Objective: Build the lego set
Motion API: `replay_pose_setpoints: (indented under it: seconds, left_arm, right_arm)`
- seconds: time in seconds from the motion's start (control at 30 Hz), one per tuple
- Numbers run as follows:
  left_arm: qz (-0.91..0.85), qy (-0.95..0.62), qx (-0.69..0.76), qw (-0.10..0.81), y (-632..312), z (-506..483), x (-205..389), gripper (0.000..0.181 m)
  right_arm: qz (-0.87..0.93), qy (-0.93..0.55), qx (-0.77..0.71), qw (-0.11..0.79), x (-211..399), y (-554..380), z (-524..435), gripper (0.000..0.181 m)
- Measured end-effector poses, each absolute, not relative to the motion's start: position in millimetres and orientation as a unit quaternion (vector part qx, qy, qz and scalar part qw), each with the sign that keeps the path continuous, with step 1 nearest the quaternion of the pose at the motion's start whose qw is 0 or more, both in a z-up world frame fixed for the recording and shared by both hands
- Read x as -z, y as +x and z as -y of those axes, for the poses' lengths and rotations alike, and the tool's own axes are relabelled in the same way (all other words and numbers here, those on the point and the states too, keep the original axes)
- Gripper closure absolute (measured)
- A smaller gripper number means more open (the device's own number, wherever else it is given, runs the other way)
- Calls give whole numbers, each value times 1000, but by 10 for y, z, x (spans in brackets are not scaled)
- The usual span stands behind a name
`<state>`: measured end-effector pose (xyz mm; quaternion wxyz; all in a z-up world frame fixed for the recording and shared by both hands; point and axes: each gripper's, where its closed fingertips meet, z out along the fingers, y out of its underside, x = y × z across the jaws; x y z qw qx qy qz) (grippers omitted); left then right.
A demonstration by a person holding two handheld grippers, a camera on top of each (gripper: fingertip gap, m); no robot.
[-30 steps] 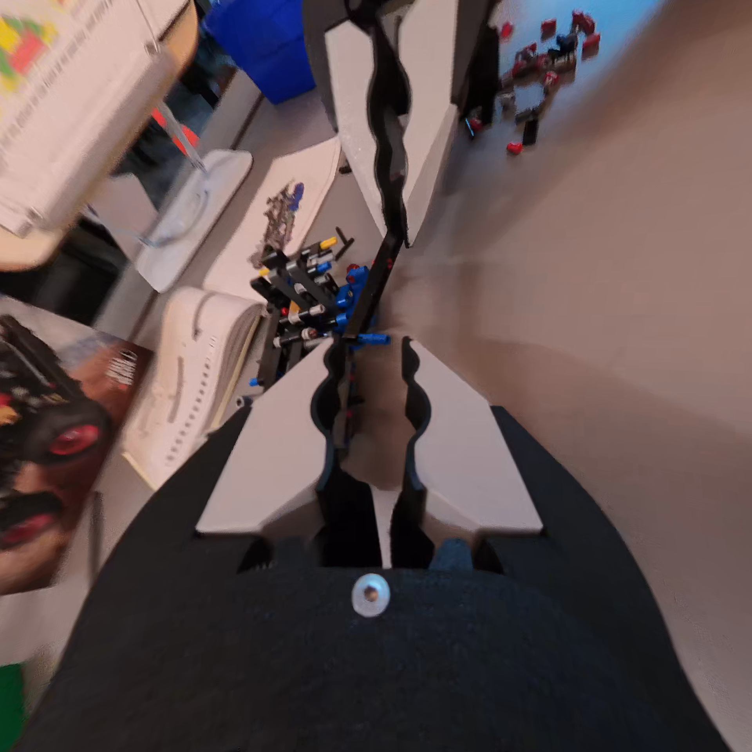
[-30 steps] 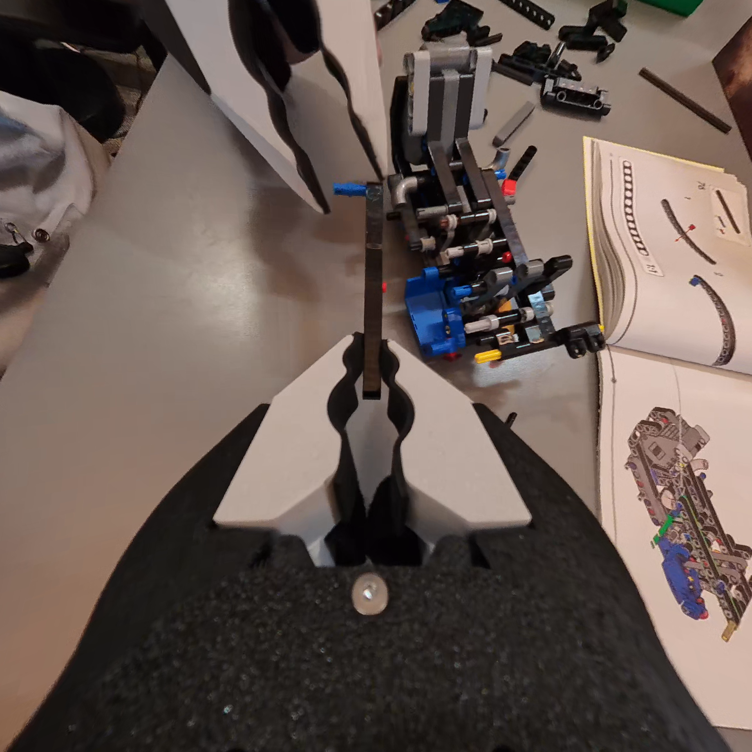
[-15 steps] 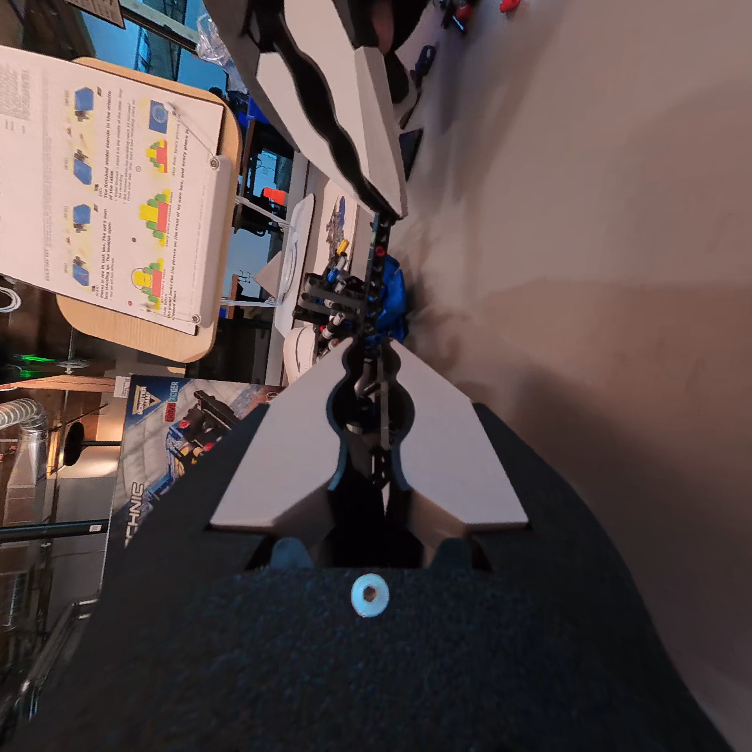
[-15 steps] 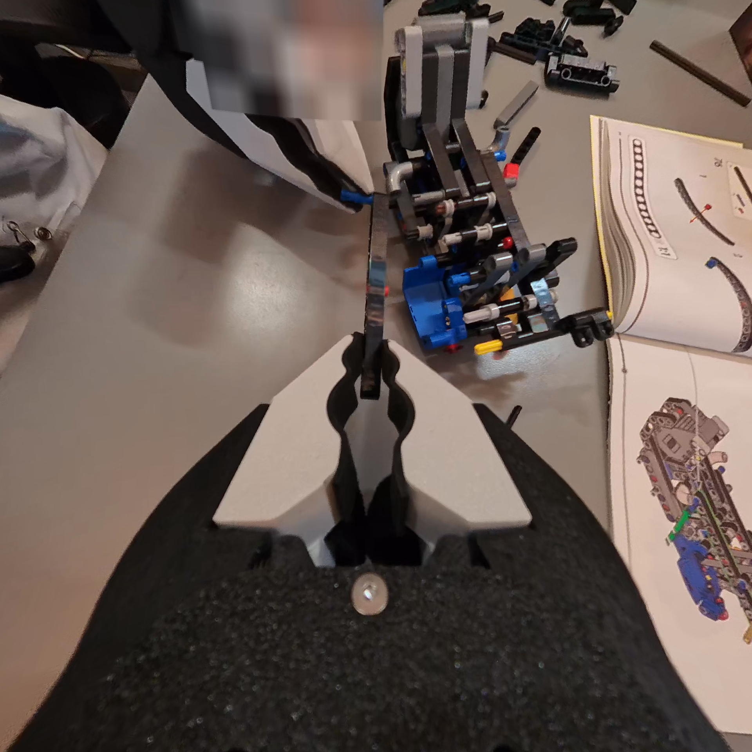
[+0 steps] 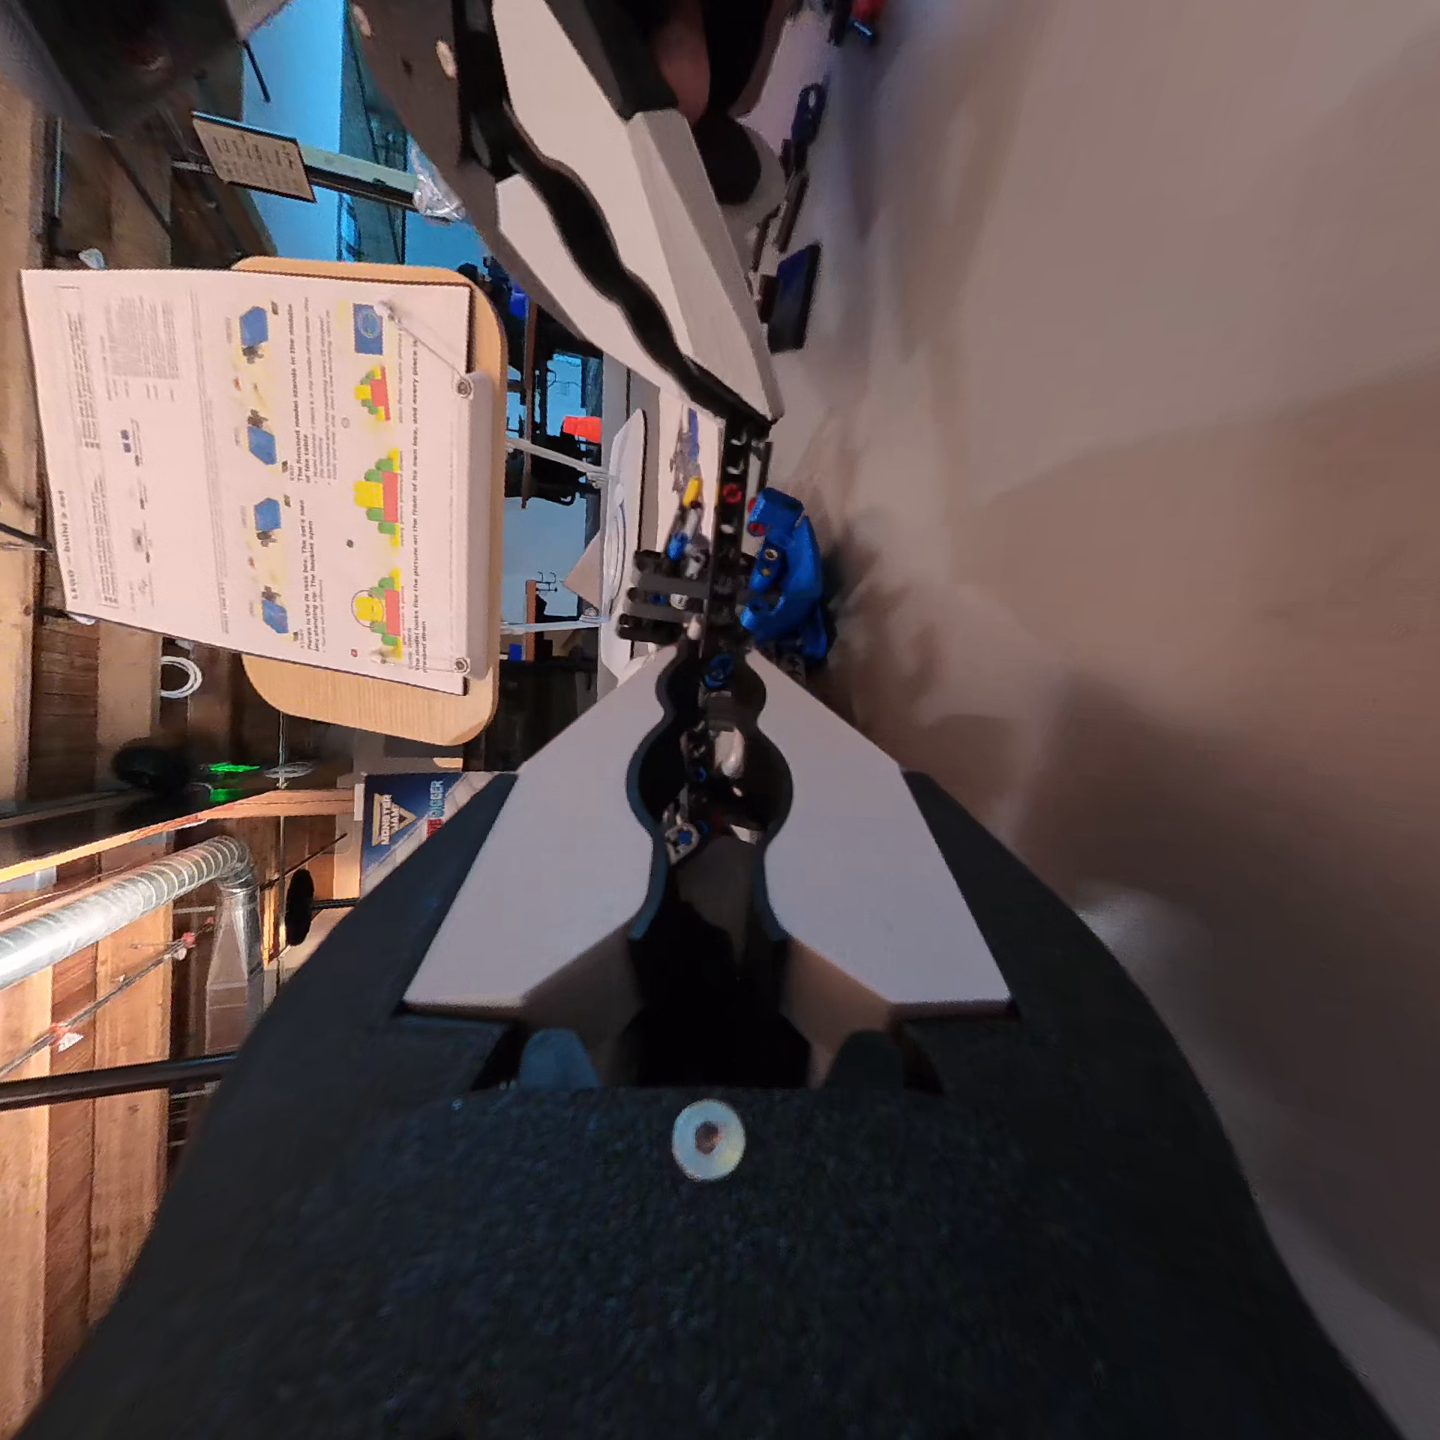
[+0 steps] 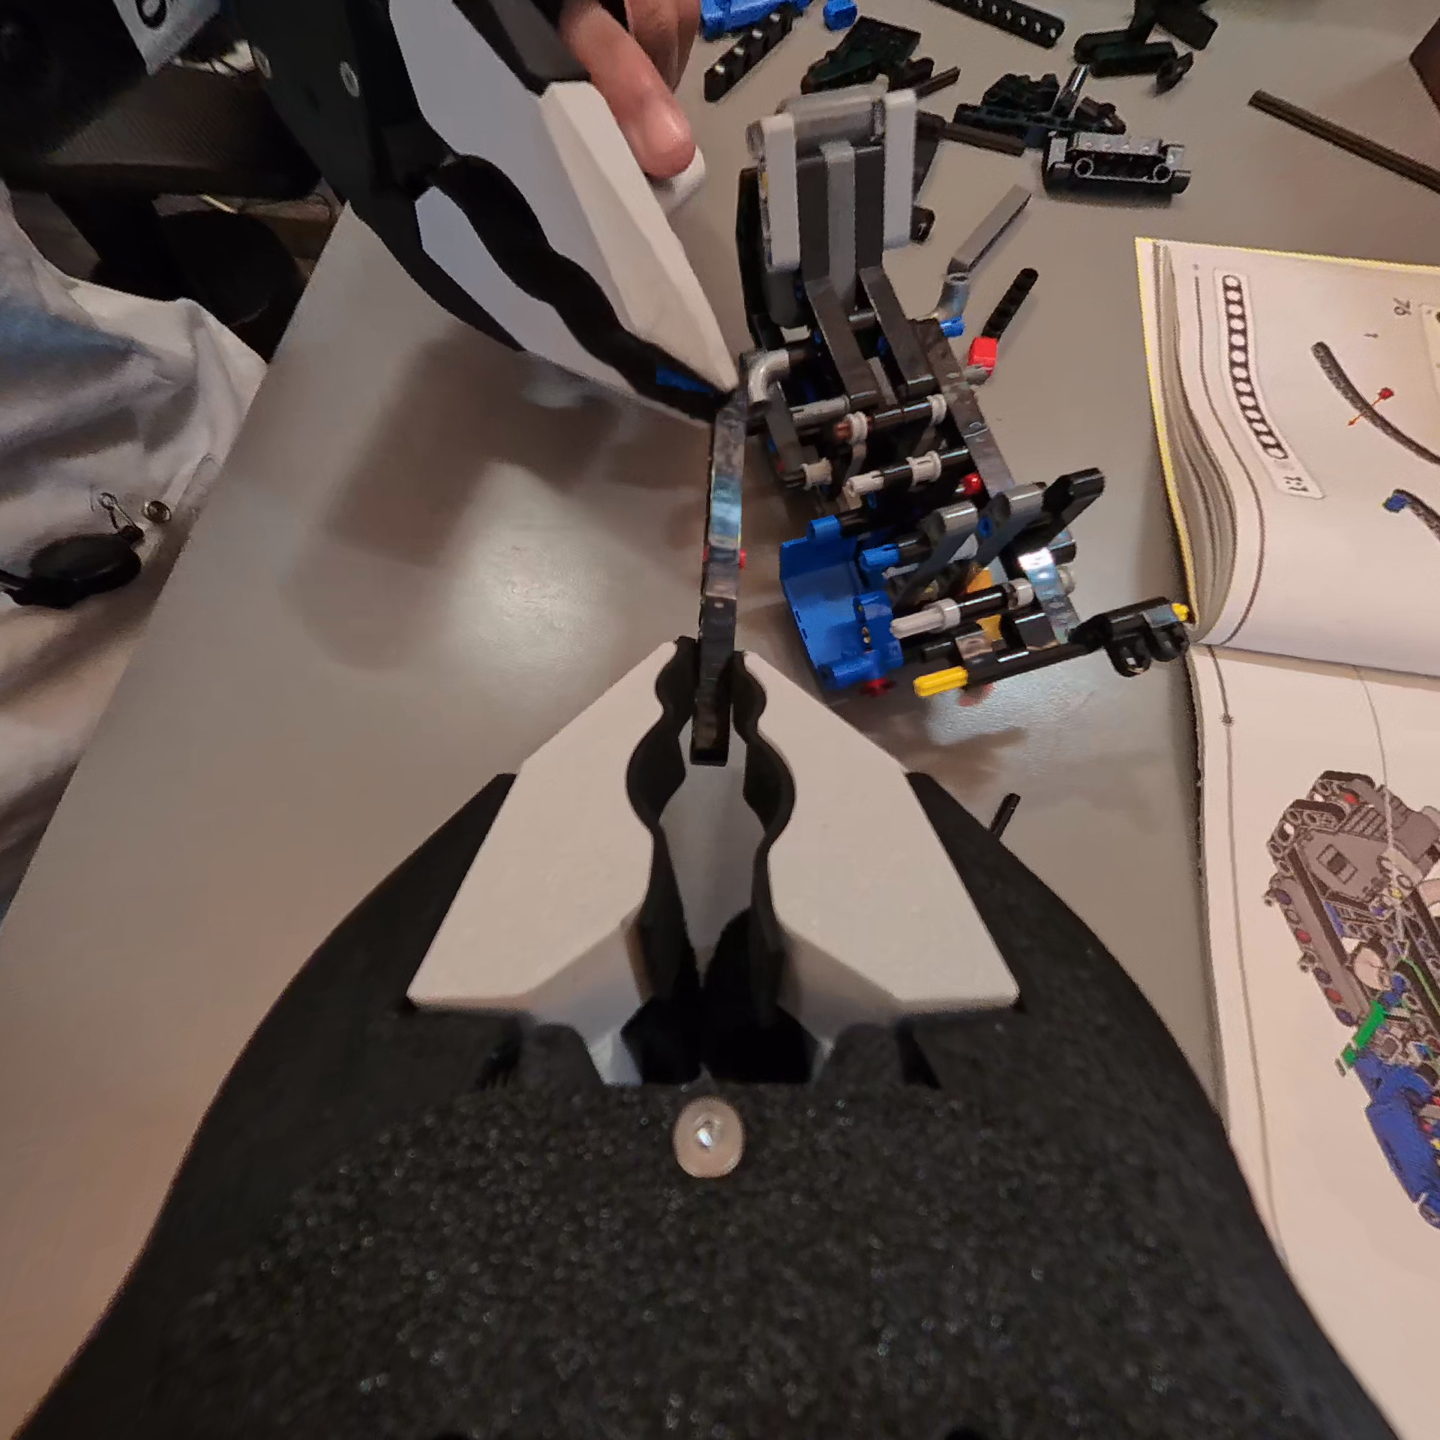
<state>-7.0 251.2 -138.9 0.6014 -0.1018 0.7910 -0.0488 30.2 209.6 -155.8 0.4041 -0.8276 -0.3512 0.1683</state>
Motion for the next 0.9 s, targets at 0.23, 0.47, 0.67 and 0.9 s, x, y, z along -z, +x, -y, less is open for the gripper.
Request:
replay_pose_setpoints:
  seconds: [0.23, 0.47, 0.67, 0.9]
  left_arm:
    - [-771, -105, 30, 628, -21, -2556, 1357, 176]
    - [-764, -113, 20, 635, -14, -2576, 1353, 176]
    - [-757, -127, 11, 640, -15, -2598, 1342, 176]
    - [-762, -141, 19, 632, -12, -2606, 1384, 176]
  right_arm:
    - [322, -826, -162, 433, 1521, 399, -2154, 171]
    - [309, -830, -134, 445, 1480, 504, -2167, 159]
    - [292, -818, -91, 486, 1282, 631, -2222, 155]
    - [274, -817, -77, 502, 1277, 695, -2279, 155]
